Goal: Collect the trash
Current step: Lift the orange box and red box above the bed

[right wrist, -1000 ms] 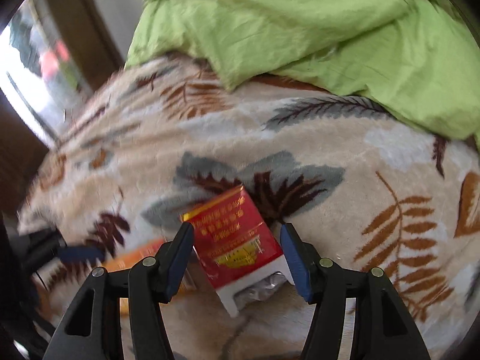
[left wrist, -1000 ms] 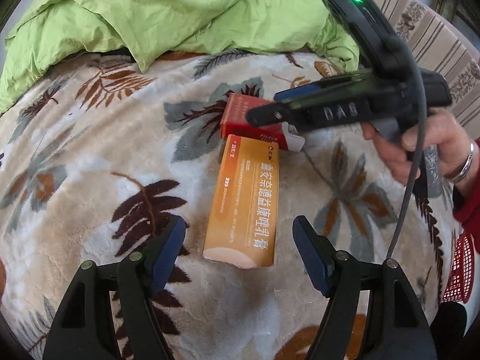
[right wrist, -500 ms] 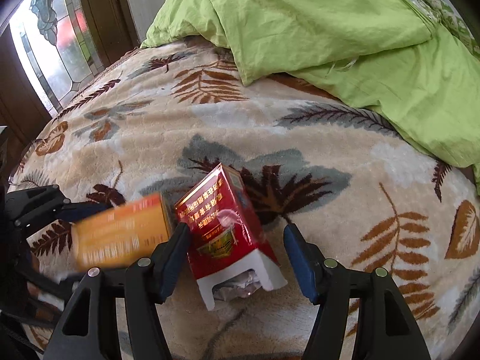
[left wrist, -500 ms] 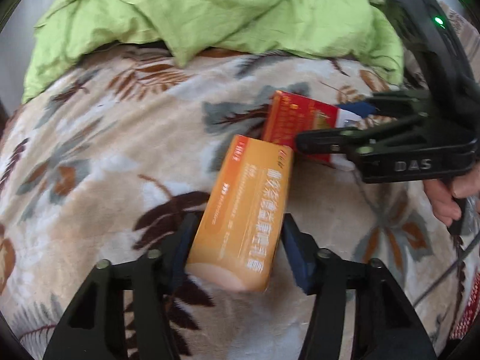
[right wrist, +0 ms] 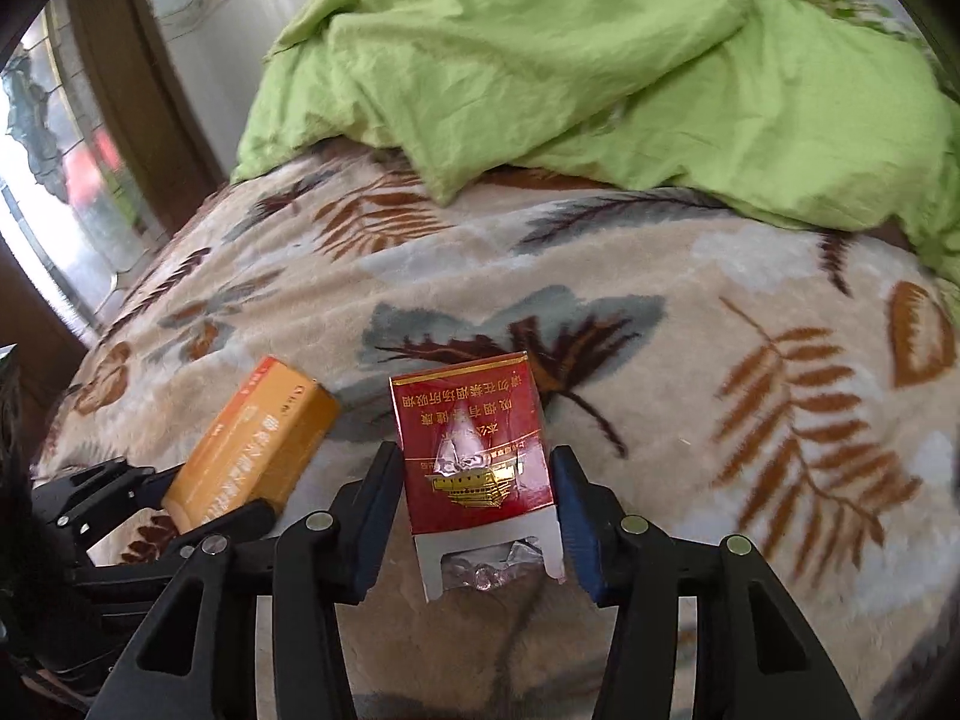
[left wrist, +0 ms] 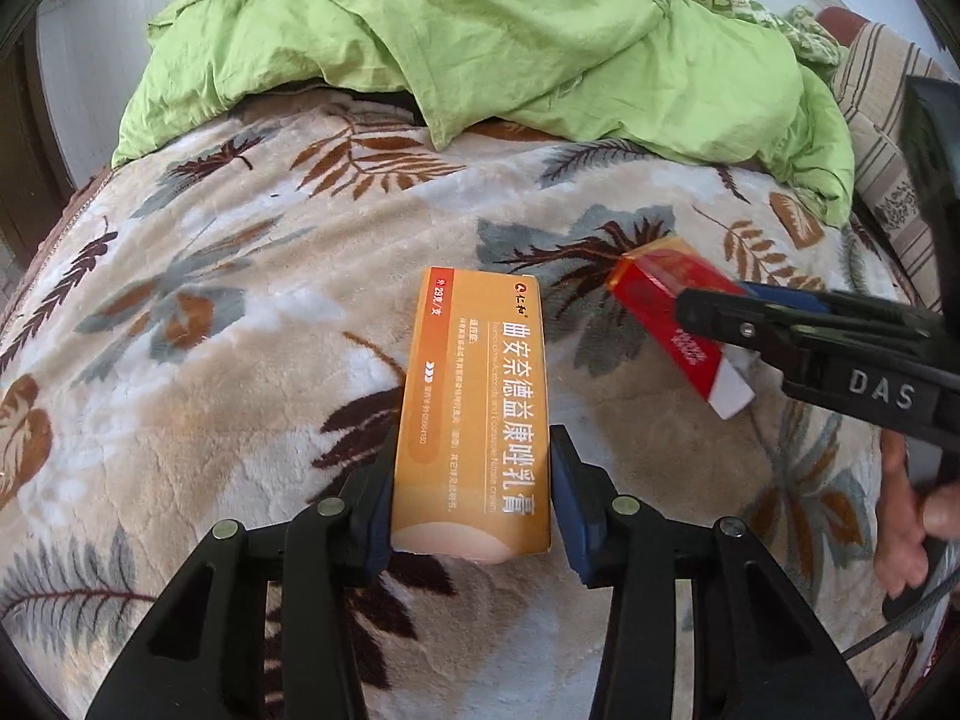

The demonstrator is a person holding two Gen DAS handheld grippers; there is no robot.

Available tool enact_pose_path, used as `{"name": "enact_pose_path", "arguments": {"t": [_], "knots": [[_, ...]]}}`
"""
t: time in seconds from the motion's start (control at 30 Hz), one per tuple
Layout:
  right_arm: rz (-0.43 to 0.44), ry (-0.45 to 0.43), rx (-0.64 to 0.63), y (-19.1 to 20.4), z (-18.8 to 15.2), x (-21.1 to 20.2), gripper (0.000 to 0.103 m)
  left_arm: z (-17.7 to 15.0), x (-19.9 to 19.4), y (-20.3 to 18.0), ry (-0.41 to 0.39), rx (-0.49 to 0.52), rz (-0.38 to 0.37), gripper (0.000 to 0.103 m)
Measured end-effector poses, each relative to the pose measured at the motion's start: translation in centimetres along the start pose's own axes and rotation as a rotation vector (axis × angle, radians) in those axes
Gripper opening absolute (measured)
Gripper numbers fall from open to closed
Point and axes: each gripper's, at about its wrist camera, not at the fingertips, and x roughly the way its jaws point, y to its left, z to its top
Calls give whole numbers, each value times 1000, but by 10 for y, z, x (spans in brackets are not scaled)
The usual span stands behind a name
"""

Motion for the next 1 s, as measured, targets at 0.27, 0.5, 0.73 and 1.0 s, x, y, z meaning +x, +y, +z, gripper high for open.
{"name": "enact_pose_path", "arguments": {"t": [0.27,0.5,0.73,1.0], "knots": [[-126,-64,80,-2,-38,-49,53,-14,-36,-21,-52,22,-2,43],[-147,-106,130,10,-84,-105,53,-39,-84,-33,-96,-1,-21,43],[-170,-149,133,32,-124,-159,53,-83,-133,-53,-119,17,-50,43],[-182,-180,142,47,-160,-210,53,-119,-175,-69,-122,49,-78,43]]}}
